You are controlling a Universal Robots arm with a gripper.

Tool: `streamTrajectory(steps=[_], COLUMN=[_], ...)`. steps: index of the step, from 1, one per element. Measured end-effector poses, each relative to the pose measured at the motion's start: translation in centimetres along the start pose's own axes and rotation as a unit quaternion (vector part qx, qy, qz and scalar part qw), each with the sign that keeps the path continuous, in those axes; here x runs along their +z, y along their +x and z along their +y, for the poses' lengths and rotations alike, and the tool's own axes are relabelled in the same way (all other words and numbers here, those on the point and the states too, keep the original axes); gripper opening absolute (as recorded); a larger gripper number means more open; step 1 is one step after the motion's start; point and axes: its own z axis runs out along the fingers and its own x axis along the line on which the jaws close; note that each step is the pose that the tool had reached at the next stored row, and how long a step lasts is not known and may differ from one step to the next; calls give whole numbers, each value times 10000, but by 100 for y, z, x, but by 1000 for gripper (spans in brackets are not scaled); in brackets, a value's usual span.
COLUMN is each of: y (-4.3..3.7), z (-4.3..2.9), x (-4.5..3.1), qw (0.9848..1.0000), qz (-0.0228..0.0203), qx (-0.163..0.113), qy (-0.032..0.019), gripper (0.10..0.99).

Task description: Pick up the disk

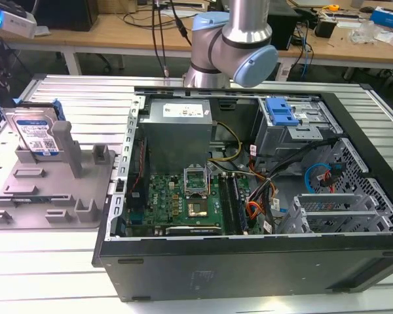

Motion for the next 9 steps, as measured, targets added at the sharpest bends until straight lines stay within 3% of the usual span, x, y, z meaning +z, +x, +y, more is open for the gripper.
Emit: streamTrajectory(steps=[5,9], y=[-164,-397], z=[143,219], x=[3,4], qw=[10000,10000], qz=[0,0], qx=[14,15], qy=[0,0], gripper=[616,616])
